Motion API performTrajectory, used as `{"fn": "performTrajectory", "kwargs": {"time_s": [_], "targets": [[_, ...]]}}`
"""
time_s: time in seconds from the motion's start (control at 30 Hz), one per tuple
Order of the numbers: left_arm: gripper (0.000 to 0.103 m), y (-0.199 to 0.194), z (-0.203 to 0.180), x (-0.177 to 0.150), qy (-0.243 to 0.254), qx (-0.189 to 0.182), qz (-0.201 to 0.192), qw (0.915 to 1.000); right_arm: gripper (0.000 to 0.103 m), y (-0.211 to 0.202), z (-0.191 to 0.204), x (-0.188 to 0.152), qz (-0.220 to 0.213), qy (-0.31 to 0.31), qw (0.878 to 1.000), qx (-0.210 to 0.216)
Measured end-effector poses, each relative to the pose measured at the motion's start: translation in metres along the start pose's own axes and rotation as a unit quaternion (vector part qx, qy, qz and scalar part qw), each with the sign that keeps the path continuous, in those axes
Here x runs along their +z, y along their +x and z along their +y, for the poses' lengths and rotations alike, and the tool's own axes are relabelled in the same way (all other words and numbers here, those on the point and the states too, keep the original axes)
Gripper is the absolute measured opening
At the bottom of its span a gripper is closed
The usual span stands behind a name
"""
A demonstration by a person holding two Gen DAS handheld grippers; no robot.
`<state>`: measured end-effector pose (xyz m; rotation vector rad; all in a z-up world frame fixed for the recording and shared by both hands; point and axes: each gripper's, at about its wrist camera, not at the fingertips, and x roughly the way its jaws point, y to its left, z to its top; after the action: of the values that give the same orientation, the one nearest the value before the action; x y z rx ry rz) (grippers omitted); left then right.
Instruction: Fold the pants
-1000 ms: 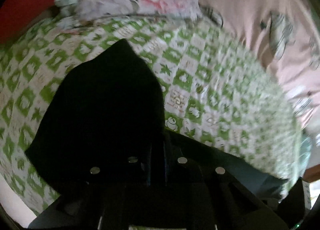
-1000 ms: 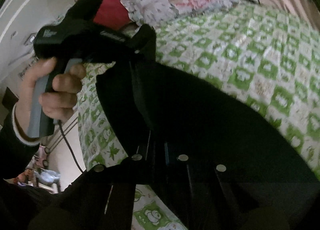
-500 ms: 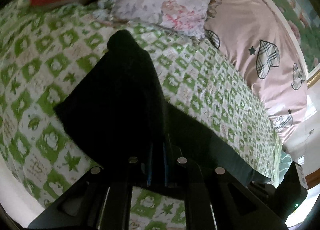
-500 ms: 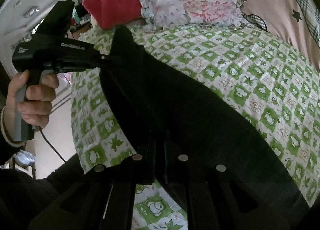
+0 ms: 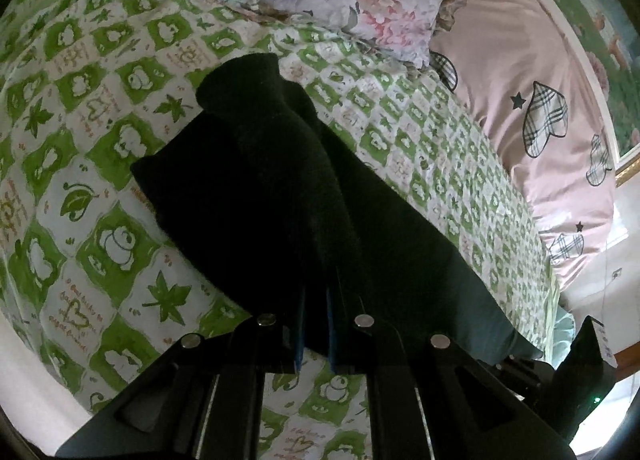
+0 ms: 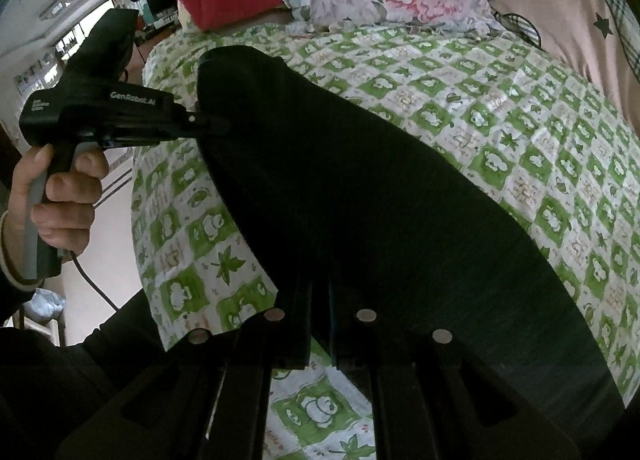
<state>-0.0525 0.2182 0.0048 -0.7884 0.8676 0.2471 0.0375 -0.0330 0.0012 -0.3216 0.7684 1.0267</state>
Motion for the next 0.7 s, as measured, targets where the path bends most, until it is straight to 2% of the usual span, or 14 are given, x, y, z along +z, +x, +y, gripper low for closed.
{"fn": "performTrajectory", "kwargs": {"time_s": [0.47, 0.57, 0.63, 0.67, 0.7], "targets": [[0.009, 0.000, 0.017, -0.005, 0.003, 0.001, 0.011, 0.9999, 0.008, 0.011, 0.006, -0.004, 0.022, -0.001, 1.000, 0.003], [0.011, -0.005, 0.015, -0.007, 0.015, 0.007, 0.006, 0.9998, 0.017, 0.013, 0.003, -0.005, 0.030, 0.014, 0.999, 0.015], [0.014, -0.010, 0.015, -0.007, 0.022, 0.010, 0.003, 0.9997, 0.035, 0.012, 0.001, -0.005, 0.027, 0.024, 0.999, 0.028], [0.019, -0.012, 0.016, -0.006, 0.023, 0.010, 0.002, 0.9997, 0.040, 0.010, 0.000, -0.004, 0.022, 0.030, 0.999, 0.036], [0.029, -0.015, 0.017, -0.006, 0.022, 0.013, 0.000, 0.9997, 0.046, 0.008, 0.000, -0.004, 0.018, 0.036, 0.998, 0.041]]}}
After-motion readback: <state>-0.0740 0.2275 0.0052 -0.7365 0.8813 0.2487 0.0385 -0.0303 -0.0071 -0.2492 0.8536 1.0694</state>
